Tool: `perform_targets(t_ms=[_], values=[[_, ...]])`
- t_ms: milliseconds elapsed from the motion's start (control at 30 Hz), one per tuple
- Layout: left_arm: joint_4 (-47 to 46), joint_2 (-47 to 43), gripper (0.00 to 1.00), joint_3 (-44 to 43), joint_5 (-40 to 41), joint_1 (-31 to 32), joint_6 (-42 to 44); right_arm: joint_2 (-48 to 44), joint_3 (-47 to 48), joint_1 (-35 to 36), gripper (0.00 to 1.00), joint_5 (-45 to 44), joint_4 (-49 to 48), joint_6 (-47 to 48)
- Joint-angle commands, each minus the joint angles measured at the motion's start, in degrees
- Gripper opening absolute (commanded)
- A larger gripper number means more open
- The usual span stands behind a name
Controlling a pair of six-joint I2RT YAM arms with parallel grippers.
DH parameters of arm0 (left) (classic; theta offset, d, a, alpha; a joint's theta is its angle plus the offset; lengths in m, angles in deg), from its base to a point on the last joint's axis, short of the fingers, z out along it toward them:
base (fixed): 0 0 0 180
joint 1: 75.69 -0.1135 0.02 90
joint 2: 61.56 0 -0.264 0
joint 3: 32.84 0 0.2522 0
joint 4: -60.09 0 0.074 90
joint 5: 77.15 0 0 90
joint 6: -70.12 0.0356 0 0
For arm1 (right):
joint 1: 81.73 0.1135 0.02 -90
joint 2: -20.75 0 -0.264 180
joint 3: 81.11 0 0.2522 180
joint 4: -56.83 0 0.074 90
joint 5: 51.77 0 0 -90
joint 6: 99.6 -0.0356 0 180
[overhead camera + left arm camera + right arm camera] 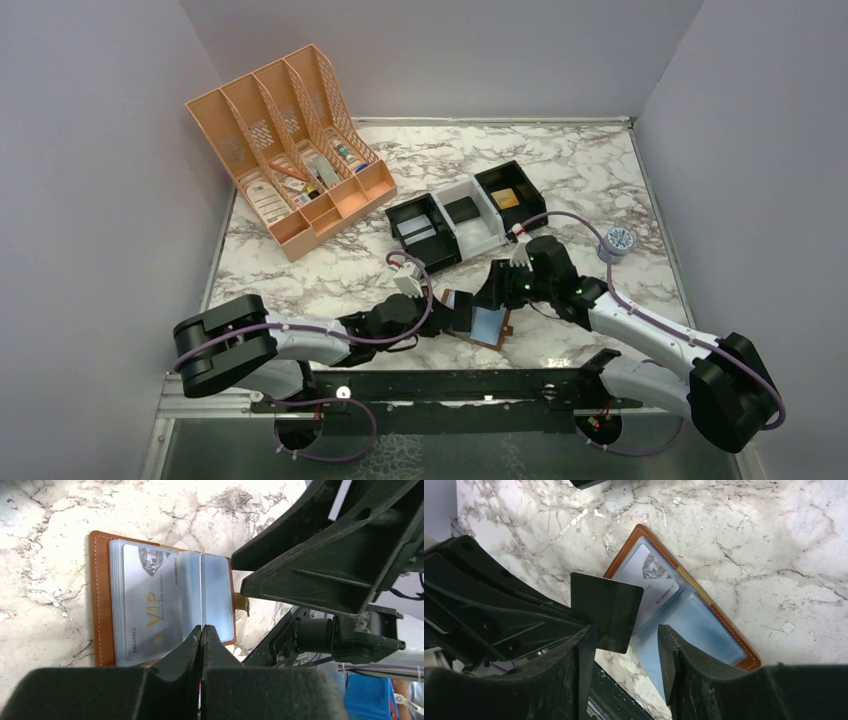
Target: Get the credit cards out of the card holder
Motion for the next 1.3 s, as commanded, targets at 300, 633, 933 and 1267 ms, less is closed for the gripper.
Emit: perform_targets(t_ms=[300, 633, 933, 1267], values=[[7.21, -13.97, 0.00, 2.81, -13.31, -12.48, 7.14, -2.47, -9.14, -10.31, 0.59, 15.49, -21.93, -5.25], [8.56, -24.82, 0.00, 5.89, -21.41, -19.15, 6.07, -8.80, -17.52, -12.29, 0.62, 22.96, -44.91, -10.32], [-3.05, -23.94, 0.00, 5.97, -28.37, -19.15, 2.70, 0.50, -14.45, -12.30, 0.62, 34.26, -55.71, -14.93], [-12.01, -19.40, 0.00, 4.46, -31.41, -19.15, -0.17, 4.88, -13.06, -11.91, 0.61, 38.79, -62.90, -20.89]])
